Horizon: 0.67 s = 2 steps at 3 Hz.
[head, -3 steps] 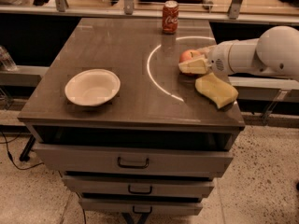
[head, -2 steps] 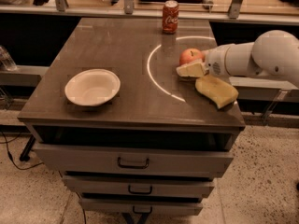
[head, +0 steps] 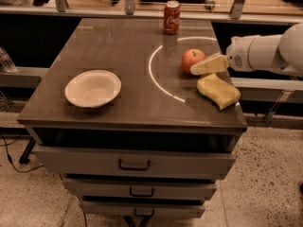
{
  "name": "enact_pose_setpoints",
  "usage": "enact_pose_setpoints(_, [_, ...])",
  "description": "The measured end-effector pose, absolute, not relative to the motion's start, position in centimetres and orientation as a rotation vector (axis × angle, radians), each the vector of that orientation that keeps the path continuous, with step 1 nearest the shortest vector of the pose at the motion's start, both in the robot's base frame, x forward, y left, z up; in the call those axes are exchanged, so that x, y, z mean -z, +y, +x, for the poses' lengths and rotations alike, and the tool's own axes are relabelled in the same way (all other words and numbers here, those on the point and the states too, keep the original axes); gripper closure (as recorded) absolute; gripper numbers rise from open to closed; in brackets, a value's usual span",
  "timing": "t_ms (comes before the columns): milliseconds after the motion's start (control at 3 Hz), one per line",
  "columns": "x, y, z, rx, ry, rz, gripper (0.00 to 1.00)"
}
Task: Move apple near sponge
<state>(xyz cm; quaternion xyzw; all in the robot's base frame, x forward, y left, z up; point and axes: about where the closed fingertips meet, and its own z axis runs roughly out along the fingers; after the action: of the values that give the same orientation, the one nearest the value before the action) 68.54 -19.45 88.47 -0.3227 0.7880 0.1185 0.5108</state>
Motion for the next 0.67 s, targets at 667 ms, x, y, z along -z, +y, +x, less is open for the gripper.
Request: enact_pose_setpoints(667, [-107.5, -28.3, 65.7, -0.06, 1.583, -0.668, 0.0])
